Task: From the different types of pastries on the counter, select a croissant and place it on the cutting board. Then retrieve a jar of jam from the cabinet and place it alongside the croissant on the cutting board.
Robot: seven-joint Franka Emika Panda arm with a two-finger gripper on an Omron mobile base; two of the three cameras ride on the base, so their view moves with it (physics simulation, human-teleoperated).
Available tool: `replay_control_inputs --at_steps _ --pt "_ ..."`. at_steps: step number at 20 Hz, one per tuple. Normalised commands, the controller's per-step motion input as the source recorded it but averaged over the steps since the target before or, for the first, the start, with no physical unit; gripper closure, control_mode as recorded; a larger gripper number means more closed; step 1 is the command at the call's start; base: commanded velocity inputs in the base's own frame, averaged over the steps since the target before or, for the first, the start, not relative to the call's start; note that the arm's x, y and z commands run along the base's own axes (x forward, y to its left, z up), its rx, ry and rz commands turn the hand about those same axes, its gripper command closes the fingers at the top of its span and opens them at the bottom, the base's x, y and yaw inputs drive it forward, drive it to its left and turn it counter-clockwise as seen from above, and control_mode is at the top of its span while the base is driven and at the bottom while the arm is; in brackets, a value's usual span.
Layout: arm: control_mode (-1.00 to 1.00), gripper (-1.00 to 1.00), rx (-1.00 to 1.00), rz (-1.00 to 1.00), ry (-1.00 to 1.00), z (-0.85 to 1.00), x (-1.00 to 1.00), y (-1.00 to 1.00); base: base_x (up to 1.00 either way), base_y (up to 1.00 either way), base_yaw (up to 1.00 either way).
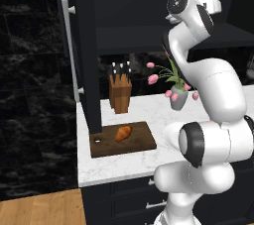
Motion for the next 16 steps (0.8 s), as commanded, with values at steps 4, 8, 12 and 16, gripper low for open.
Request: replay_control_inputs --at_steps 4,8,12,16 --pt "-1.0 -1.0 0.04 0.0 0.01 -0.13 0.33 -0.12 0.0 0.0 0.0" --pt "-1.0 -1.0 0.06 0.0 0.04 -0.22 0.32 -0.11 0.0 0.0 0.0" --pt "-1.0 -1.0 0.06 0.0 0.02 -0.24 0.21 -0.19 0.0 0.0 0.0" --pt "-1.0 -1.0 0.06 -0.02 0.0 -0.02 0.02 -0.34 0.0 0.0 0.0"
